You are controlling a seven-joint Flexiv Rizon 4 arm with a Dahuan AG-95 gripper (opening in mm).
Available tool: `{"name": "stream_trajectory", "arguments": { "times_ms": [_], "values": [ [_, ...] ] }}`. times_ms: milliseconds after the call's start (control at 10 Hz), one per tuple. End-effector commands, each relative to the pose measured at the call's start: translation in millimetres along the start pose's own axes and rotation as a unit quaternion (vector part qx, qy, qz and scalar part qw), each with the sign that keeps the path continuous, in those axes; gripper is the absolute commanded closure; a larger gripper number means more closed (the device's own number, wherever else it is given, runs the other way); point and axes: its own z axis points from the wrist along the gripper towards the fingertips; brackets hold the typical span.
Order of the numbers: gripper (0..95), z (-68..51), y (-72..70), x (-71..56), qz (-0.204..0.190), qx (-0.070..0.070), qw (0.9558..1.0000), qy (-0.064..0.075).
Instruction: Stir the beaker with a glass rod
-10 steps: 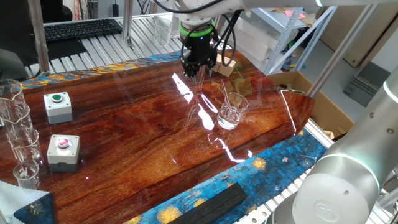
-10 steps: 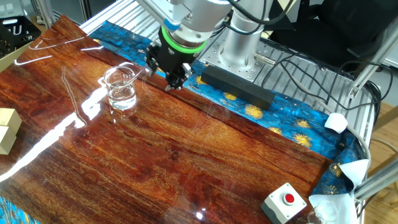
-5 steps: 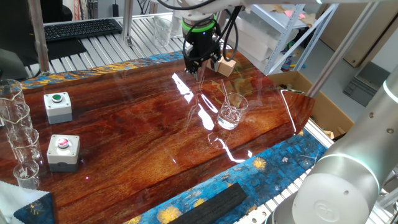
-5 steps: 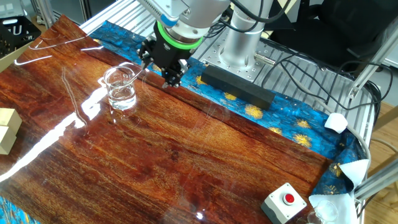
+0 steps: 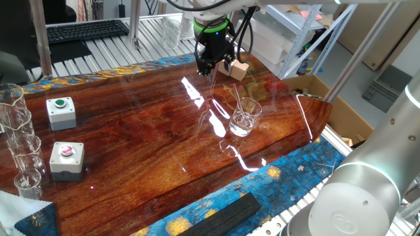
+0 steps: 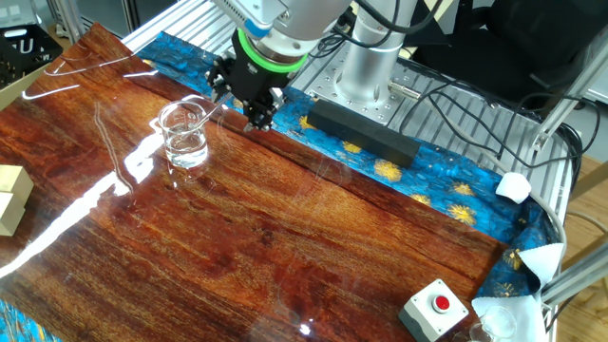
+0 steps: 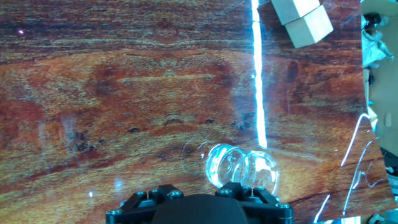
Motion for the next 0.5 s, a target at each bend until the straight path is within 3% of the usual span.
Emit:
{"name": "stream_trajectory", "arguments": {
  "times_ms": [100,500],
  "values": [
    [38.0,-1.2,-2.8,-1.4,-0.003,-0.001,1.0,0.0],
    [38.0,-2.4,-8.5,-3.1,-0.006,-0.004,1.0,-0.001]
  ]
}}
